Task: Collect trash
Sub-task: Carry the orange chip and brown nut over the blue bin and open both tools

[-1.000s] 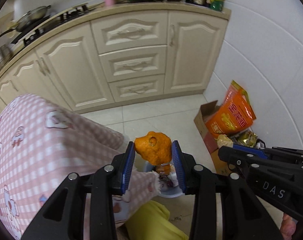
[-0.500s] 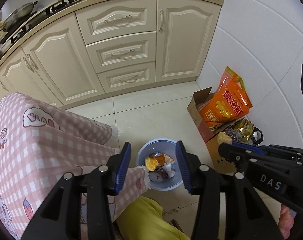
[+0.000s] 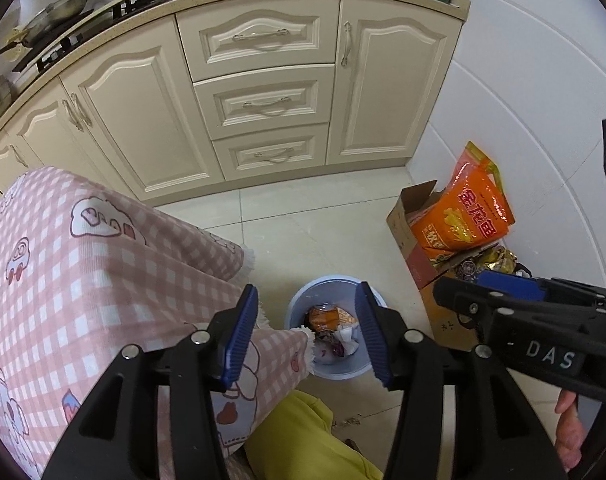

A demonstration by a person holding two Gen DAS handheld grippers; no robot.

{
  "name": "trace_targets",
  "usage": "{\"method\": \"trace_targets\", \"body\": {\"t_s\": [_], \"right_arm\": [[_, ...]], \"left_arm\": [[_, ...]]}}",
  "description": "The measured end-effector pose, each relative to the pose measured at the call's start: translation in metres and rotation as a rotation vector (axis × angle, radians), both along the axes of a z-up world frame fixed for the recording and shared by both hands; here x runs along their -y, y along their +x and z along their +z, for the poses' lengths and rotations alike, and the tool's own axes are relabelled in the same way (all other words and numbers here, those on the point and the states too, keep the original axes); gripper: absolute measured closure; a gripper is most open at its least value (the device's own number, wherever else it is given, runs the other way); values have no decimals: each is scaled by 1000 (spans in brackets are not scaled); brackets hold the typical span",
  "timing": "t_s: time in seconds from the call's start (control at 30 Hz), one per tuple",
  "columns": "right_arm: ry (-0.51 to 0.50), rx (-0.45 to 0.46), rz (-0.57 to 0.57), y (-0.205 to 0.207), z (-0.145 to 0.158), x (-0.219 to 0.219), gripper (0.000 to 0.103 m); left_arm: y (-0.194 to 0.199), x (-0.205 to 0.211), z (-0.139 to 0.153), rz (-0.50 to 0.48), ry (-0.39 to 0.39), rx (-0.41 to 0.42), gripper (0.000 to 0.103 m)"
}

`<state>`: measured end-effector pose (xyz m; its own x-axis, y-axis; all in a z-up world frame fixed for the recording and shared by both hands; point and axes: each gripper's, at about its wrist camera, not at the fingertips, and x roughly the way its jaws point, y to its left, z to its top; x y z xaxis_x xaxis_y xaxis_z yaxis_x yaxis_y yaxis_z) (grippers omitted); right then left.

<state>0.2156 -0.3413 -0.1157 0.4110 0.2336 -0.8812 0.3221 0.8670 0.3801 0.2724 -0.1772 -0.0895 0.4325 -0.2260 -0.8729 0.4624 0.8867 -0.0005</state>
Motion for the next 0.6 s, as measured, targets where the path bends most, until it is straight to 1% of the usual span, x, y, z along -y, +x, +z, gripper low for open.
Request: {"method": "trace_targets", "body": {"t_s": [0.07, 0.33, 0.5, 0.6], "right_arm": [[17, -6, -3, -1, -2, 2, 48], [12, 2, -7, -9, -1, 1, 48], [-22, 53, -6, -24, 3, -2, 48], [-38, 80, -18, -33, 4, -3, 48]], "left_arm": [[0, 0, 0, 1, 3, 3, 53], [-10, -2, 1, -4, 9, 21, 53], [-22, -7, 3, -7, 18, 48, 53], [-31, -10, 4, -9, 3, 57, 53]]}}
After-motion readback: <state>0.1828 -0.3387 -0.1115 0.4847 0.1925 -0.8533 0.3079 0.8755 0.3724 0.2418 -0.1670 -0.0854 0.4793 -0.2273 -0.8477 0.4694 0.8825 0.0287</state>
